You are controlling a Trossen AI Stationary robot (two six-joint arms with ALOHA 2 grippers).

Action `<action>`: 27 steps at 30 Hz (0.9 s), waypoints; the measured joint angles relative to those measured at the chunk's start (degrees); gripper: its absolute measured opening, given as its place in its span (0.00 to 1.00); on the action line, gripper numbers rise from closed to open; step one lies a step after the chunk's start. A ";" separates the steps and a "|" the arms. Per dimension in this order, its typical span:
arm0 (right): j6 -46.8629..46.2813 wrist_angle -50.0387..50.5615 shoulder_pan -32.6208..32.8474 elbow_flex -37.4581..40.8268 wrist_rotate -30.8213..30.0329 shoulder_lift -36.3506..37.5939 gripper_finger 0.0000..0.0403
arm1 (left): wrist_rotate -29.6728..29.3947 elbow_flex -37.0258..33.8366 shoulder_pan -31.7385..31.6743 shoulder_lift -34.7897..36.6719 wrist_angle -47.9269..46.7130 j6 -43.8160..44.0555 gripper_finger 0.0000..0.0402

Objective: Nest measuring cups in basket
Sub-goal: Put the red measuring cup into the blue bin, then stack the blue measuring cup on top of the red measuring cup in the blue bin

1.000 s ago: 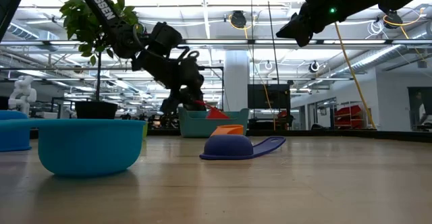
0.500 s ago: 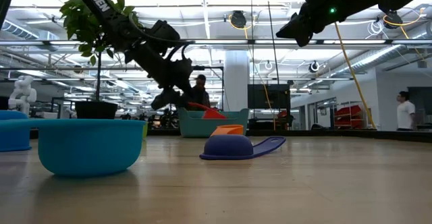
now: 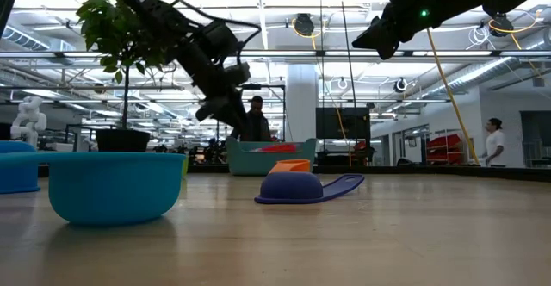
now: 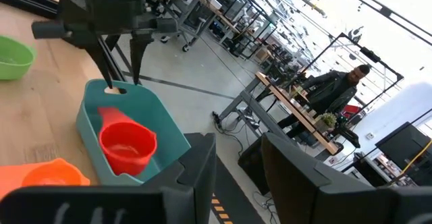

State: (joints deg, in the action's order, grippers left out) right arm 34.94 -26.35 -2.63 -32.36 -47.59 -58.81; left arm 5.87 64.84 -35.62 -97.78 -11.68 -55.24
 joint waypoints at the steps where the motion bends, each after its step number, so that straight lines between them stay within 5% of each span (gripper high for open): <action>1: 0.00 0.00 0.00 0.00 0.02 0.00 0.28 | 1.50 0.76 -0.24 0.00 -1.68 0.68 0.41; 14: -1.03 -0.46 -0.09 0.00 4.72 -0.02 0.28 | 1.59 4.96 0.43 3.89 -13.54 14.14 0.31; 23: -1.49 -0.40 -0.44 0.00 5.90 -0.02 0.28 | 1.35 3.30 7.02 12.28 -25.87 24.41 0.31; 27: -1.50 -0.39 -0.32 0.00 5.90 -0.02 0.28 | -3.09 -1.13 11.82 15.17 -25.37 27.10 0.31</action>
State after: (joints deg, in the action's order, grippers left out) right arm 33.44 -26.74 -2.95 -32.36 -41.69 -58.83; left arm 2.78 63.71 -23.80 -82.60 -37.05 -28.15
